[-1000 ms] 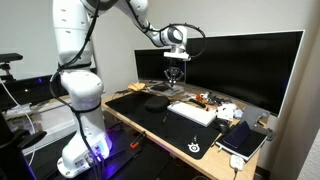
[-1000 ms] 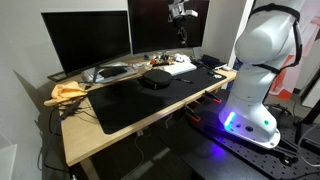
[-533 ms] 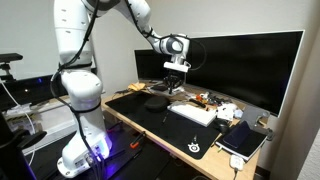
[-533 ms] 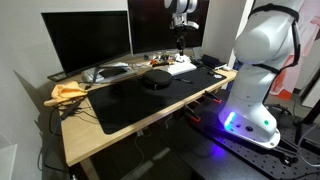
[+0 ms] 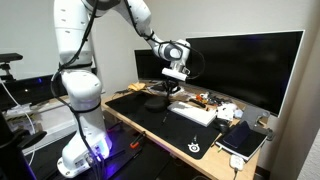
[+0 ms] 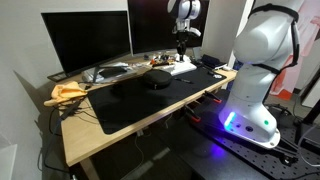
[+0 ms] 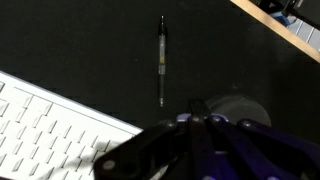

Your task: Open the black bag on the table

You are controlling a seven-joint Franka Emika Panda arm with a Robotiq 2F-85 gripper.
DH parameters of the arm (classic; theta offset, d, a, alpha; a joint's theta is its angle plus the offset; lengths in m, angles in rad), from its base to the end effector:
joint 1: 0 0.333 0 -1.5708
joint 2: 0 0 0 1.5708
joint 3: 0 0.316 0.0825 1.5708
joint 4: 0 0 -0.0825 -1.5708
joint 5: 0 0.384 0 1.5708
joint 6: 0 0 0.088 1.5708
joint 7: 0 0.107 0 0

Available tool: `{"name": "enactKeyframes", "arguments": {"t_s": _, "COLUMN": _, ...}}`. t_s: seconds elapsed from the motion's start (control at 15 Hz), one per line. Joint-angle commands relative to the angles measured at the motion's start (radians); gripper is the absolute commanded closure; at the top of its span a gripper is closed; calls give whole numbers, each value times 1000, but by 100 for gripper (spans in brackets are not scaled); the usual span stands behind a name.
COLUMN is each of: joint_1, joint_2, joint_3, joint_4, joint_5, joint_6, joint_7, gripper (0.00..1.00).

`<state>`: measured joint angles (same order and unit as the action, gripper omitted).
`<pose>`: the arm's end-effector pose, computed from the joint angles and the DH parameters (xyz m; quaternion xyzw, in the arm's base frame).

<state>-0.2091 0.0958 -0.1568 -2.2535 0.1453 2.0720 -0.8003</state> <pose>0.4690 -0.1718 0.3026 -0.9746 -0.1700 0.0863 0.1178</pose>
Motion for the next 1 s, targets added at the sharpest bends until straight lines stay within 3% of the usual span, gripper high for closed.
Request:
{"name": "enactKeyframes", "arguments": {"t_s": 0.0, "joint_1": -3, "joint_2": -9, "joint_3": 0, "joint_4": -36, "joint_5": 30, "joint_6": 44, "joint_7": -10, "gripper": 100}}
{"name": "enactKeyframes", "arguments": {"t_s": 0.4, "joint_1": 8, "joint_2": 45, "joint_3": 9, "joint_4": -23, "joint_5": 1, "joint_6": 87, "joint_7": 60, "gripper": 100}}
{"name": "enactKeyframes", "arguments": {"t_s": 0.73, "joint_1": 2, "joint_2": 53, "joint_3": 12, "joint_4": -19, "joint_5": 6, "joint_6": 72, "joint_7": 40, "gripper": 99}}
{"name": "enactKeyframes", "arguments": {"t_s": 0.93, "joint_1": -2, "joint_2": 49, "joint_3": 16, "joint_4": -40, "joint_5": 33, "joint_6": 128, "joint_7": 5, "gripper": 100}}
